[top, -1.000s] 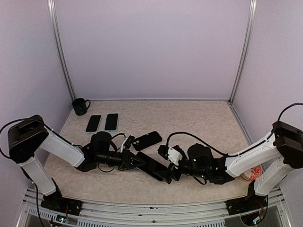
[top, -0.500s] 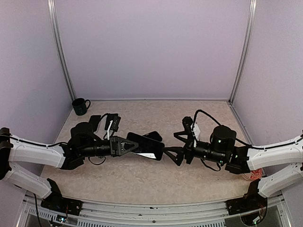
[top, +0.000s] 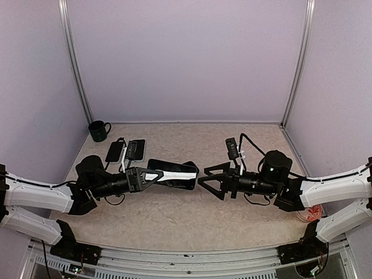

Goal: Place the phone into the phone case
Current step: Pass from the left arm to the right

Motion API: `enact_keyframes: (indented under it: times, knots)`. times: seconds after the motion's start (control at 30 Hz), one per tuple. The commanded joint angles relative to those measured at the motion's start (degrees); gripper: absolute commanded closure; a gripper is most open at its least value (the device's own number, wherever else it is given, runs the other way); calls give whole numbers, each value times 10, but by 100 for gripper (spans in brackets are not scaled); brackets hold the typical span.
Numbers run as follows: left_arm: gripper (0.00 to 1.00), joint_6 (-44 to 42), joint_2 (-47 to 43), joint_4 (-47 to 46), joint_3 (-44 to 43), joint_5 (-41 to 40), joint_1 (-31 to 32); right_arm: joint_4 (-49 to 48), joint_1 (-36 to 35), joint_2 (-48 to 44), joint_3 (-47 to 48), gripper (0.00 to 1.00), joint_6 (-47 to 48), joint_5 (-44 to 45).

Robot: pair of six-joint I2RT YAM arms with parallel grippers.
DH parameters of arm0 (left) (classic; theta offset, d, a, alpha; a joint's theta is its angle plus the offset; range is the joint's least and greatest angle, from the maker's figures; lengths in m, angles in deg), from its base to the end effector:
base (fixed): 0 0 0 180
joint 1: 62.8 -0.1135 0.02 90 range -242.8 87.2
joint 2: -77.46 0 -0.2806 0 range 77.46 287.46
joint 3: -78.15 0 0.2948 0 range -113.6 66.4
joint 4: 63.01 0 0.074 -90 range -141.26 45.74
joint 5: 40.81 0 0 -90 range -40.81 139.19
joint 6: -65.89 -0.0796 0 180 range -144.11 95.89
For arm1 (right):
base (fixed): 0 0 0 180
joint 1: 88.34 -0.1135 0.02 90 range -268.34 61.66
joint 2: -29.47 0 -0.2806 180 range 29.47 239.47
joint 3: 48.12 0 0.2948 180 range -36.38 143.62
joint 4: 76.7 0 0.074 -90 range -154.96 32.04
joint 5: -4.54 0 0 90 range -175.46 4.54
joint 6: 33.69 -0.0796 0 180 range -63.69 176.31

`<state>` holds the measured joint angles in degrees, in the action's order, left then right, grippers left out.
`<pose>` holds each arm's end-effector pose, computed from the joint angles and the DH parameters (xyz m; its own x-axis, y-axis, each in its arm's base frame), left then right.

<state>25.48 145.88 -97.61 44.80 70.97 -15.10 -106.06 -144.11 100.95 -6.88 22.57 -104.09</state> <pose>0.1841 -0.2462 0.2038 -0.7167 -0.2630 -0.6459 0.6029 0.2319 -0.7634 0.1674 0.2913 0.2288 -0.5421 0.1388 -0.8287 -0.7961 0.2307 0.5594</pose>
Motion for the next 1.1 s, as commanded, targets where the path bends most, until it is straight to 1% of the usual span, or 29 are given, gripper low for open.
enact_keyframes:
  times: [0.0, 0.1, 0.2, 0.47, 0.6, 0.77, 1.07]
  knots:
    - [100, -15, -27, -86, -8, -14, 11, -42, 12, 22, 32, 6, -78, -40]
    - [100, -26, -25, -90, -17, -16, 21, -41, 17, 37, 45, 6, -108, -46]
    - [100, -32, -16, -103, -24, -15, 29, -48, 22, 50, 55, 3, -131, -54]
    - [100, -40, 22, -122, -47, -13, 41, -89, 24, 85, 74, 3, -168, -94]
    - [100, -40, 43, -135, -56, -13, 44, -139, 24, 110, 76, 6, -202, -120]
    - [100, -37, 69, -151, -66, -11, 45, -190, 24, 136, 79, 12, -236, -150]
    - [100, -33, 87, -157, -65, -16, 45, -222, 24, 146, 78, 23, -250, -162]
